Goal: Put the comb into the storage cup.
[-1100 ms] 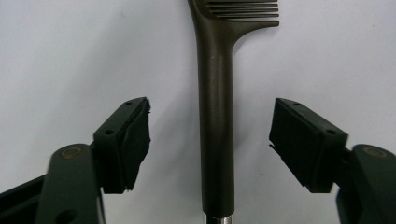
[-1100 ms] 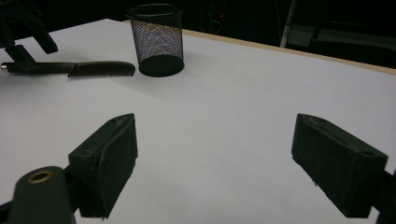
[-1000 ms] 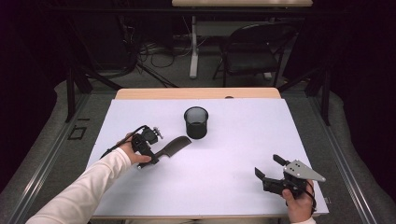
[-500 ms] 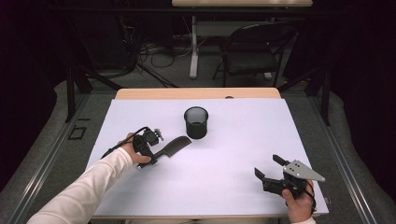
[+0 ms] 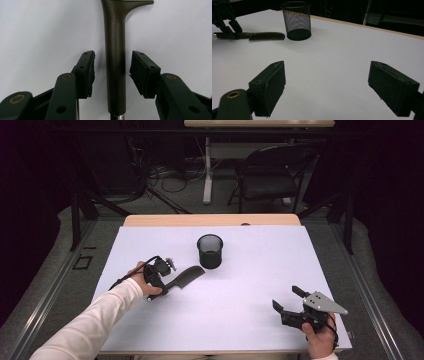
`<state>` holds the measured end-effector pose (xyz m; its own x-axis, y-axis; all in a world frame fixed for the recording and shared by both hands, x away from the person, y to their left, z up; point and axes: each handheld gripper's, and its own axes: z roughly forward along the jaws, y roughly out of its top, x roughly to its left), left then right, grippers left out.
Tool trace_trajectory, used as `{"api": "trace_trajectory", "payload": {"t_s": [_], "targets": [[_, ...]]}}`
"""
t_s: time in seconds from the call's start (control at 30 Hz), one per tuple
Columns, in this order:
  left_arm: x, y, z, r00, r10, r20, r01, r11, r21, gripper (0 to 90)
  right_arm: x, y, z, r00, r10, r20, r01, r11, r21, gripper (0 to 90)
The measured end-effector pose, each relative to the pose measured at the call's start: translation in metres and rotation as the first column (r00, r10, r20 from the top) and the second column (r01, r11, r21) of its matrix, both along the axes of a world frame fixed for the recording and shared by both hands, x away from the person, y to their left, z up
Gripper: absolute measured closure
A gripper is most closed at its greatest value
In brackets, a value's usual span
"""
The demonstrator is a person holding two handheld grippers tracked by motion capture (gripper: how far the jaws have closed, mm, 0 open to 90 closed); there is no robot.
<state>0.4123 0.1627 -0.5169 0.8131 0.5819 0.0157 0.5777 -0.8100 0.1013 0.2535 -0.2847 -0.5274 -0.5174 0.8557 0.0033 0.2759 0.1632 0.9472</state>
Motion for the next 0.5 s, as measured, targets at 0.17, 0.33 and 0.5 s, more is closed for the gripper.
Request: {"api": "trace_trajectory", "payload": {"t_s": [0.17,0.33,0.5], "targets": [[0.0002,-0.0004,-0.0008,1.0000,0.006,-0.001,-0.006,1.0000,-0.004,57.1,0.0000,0.0001,0.0000,1.0000,0.000,-0.003,0.000,1.0000,0.000,14.3],[0.0005,-0.0014,-0.0019,1.0000,-0.001,-0.006,0.001,1.0000,0.000,58.7,0.0001,0.0000,-0.0001,1.0000,0.001,0.000,-0.001,1.0000,0.000,14.3],[0.0008,-0.0032,-0.0028,0.9999,-0.007,-0.015,0.007,0.9999,0.016,60.8,0.0001,0.0002,-0.0001,1.0000,0.002,0.000,-0.002,1.0000,-0.001,14.3]]}}
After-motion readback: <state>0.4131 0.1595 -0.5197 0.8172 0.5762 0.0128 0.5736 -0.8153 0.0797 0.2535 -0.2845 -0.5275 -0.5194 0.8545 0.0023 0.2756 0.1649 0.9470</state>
